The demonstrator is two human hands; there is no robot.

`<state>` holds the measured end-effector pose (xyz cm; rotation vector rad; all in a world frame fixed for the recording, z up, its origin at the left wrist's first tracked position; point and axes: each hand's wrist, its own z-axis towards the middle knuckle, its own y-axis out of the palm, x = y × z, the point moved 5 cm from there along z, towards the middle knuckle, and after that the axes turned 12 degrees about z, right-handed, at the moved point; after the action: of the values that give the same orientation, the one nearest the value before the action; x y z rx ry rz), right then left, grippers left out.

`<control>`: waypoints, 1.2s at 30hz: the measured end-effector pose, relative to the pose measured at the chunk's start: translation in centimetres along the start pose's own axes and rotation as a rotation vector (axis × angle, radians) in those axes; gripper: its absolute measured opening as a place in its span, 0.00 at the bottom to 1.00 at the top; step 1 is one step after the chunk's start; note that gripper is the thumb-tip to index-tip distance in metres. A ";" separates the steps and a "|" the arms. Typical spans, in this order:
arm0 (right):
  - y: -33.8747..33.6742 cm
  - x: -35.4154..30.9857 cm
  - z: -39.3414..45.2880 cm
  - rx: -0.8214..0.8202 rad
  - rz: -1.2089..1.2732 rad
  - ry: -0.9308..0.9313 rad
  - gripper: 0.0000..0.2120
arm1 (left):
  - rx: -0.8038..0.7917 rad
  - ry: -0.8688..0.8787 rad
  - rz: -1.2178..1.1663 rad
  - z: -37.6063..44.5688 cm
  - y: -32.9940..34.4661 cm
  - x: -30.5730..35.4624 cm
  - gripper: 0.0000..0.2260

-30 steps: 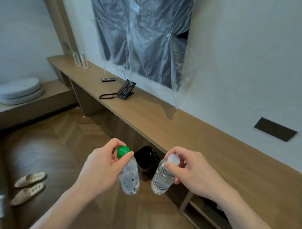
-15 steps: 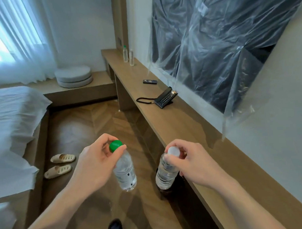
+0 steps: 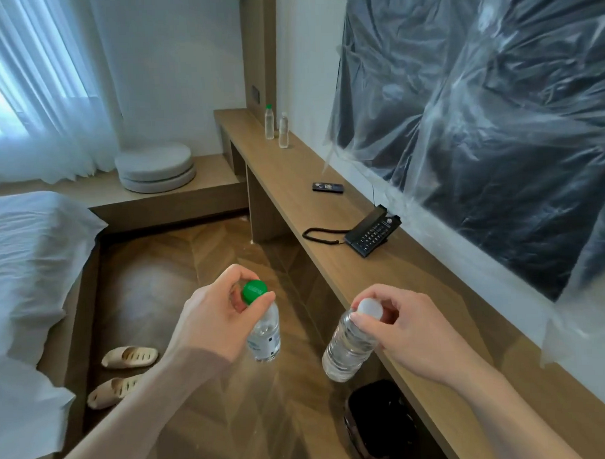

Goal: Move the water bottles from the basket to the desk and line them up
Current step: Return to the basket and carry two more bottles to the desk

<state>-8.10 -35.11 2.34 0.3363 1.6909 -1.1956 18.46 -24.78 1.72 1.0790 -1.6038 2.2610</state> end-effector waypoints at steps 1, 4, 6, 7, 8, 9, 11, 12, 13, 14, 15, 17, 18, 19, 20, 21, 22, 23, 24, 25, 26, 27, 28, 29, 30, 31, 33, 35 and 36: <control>0.2 -0.1 1.3 0.004 -0.003 0.003 0.05 | -0.004 0.007 -0.004 1.5 -0.2 -0.2 0.09; 0.5 -0.4 5.3 0.017 0.004 0.009 0.05 | -0.019 -0.016 -0.043 5.9 -0.3 -1.2 0.08; 0.5 -0.6 8.2 0.024 0.002 0.012 0.06 | -0.034 -0.022 -0.072 9.0 -0.1 -2.0 0.07; 0.5 -0.7 9.8 0.022 0.002 0.014 0.07 | -0.037 -0.020 -0.079 10.5 0.0 -2.3 0.07; 0.6 -0.6 11.5 0.018 0.003 0.018 0.07 | -0.042 -0.023 -0.086 12.0 0.2 -2.6 0.07; 0.6 -0.5 13.3 0.014 0.006 0.019 0.07 | -0.047 -0.032 -0.092 13.6 0.5 -2.9 0.07; 0.7 -0.4 16.9 0.003 0.006 0.012 0.05 | -0.045 -0.051 -0.080 16.7 1.1 -3.4 0.06; 0.8 -0.3 18.8 -0.009 0.012 0.006 0.05 | -0.045 -0.055 -0.062 18.3 1.4 -3.6 0.06; 0.9 -0.1 20.7 -0.025 0.023 0.000 0.05 | -0.048 -0.057 -0.048 19.9 1.8 -3.8 0.06; 0.9 0.1 22.6 -0.040 0.035 -0.005 0.05 | -0.046 -0.060 -0.045 21.6 2.2 -3.9 0.06; 0.9 0.4 24.6 -0.051 0.046 -0.011 0.05 | -0.041 -0.064 -0.042 23.4 2.5 -4.0 0.06; 0.5 1.0 28.6 -0.062 0.067 -0.020 0.05 | -0.033 -0.073 -0.038 26.8 3.2 -4.2 0.07; 0.2 1.3 30.7 -0.067 0.075 -0.023 0.05 | -0.030 -0.079 -0.043 28.4 3.5 -4.3 0.07; -0.1 1.5 32.5 -0.075 0.079 -0.022 0.05 | -0.026 -0.088 -0.052 29.9 3.7 -4.4 0.07; -0.4 1.8 34.3 -0.087 0.078 -0.014 0.05 | -0.017 -0.098 -0.064 31.4 3.8 -4.5 0.07; -0.7 2.0 36.2 -0.103 0.074 -0.010 0.06 | 0.002 -0.106 -0.078 32.9 3.9 -4.7 0.07; -1.0 2.2 38.1 -0.111 0.066 -0.012 0.07 | 0.029 -0.110 -0.094 34.4 3.8 -4.8 0.07; -1.4 2.4 39.9 -0.111 0.055 -0.022 0.07 | 0.054 -0.116 -0.109 35.9 3.7 -4.9 0.07; -1.7 2.5 41.8 -0.108 0.037 -0.032 0.07 | 0.075 -0.124 -0.120 37.4 3.6 -5.2 0.07; -2.0 2.5 43.6 -0.105 0.014 -0.038 0.07 | 0.092 -0.133 -0.123 38.8 3.4 -5.5 0.07; -2.1 2.4 45.2 -0.102 -0.002 -0.038 0.08 | 0.106 -0.143 -0.121 40.1 3.2 -5.9 0.07; -2.2 2.3 46.7 -0.099 -0.001 -0.039 0.08 | 0.117 -0.148 -0.119 41.3 3.0 -6.3 0.07; -2.3 2.2 48.2 -0.099 0.007 -0.043 0.08 | 0.127 -0.151 -0.120 42.6 2.8 -6.8 0.07; -2.3 2.1 49.6 -0.098 0.009 -0.049 0.07 | 0.131 -0.156 -0.119 43.9 2.7 -7.3 0.07; -2.2 1.9 51.2 -0.093 0.010 -0.052 0.07 | 0.132 -0.163 -0.116 45.3 2.7 -7.8 0.08; -2.2 1.7 52.6 -0.090 0.017 -0.054 0.07 | 0.130 -0.169 -0.111 46.7 2.6 -8.4 0.08; -1.8 1.3 55.5 -0.086 0.051 -0.051 0.07 | 0.120 -0.167 -0.094 49.6 2.3 -9.5 0.08; -1.2 1.0 58.2 -0.078 0.082 -0.046 0.08 | 0.123 -0.163 -0.090 52.7 1.8 -10.7 0.07; -0.8 0.7 59.7 -0.074 0.093 -0.043 0.08 | 0.129 -0.157 -0.098 54.4 1.5 -11.2 0.07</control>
<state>24.42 -85.23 1.27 0.3379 1.6597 -1.0628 50.75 -70.02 2.20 1.3666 -1.4391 2.2922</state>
